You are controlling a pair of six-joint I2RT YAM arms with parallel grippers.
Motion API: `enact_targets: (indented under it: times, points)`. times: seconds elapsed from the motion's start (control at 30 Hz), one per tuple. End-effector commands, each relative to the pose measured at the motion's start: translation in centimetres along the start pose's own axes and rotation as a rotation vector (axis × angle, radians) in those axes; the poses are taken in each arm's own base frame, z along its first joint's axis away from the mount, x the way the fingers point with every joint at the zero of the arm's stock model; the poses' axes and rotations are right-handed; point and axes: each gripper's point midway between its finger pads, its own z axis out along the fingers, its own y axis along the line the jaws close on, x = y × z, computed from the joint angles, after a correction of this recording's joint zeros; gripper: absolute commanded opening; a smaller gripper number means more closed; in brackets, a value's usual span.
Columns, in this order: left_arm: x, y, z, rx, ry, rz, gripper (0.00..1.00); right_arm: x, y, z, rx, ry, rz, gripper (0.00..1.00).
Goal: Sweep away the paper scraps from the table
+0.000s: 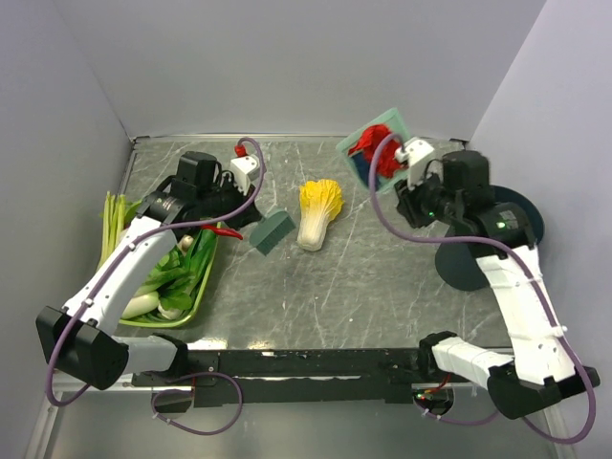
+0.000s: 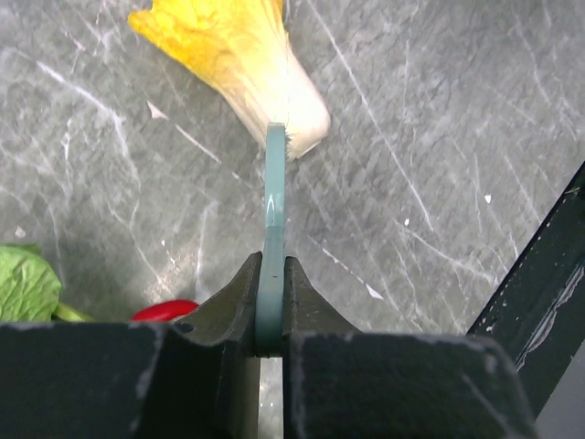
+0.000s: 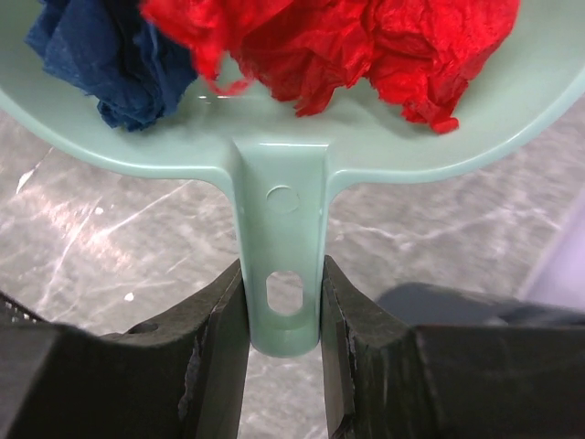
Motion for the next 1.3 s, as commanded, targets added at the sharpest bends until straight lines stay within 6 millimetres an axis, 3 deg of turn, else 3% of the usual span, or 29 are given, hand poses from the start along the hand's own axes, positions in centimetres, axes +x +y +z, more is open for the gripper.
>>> enact_targets:
  times: [0.0, 0.17, 0.37, 0.57, 0.77, 0.9, 1.27]
  points:
    - [-2.2, -0.6, 0.2, 0.039, -0.096, 0.015, 0.01, -1.9, -3.4, -4.3, 0.153, -0.053, 0.07, 0.0]
    - [-2.9, -0.3, 0.5, 0.022, -0.129, -0.014, 0.01, -1.3, -6.4, -7.9, 0.299, -0.054, 0.132, 0.0]
    - [-3.1, -0.3, 0.8, 0.033, -0.144, -0.005, 0.01, 1.2, -8.2, -12.1, 0.461, -0.013, 0.186, 0.0]
    - [-4.7, -0.2, 0.4, 0.032, -0.164, 0.0, 0.01, 5.9, -9.7, -15.4, 0.669, 0.094, 0.224, 0.0]
    - [-5.7, -0.5, 0.9, 0.067, -0.171, -0.021, 0.01, 9.1, -10.2, -17.2, 0.779, 0.18, 0.274, 0.0]
    - [-7.5, -0.2, 0.5, 0.055, -0.188, 0.011, 0.01, 10.8, -10.2, -17.7, 0.829, 0.217, 0.299, 0.0]
    - [-9.0, 0.1, 0.8, 0.044, -0.207, 0.019, 0.01, 13.8, -12.4, -19.0, 0.917, 0.352, 0.342, 0.0]
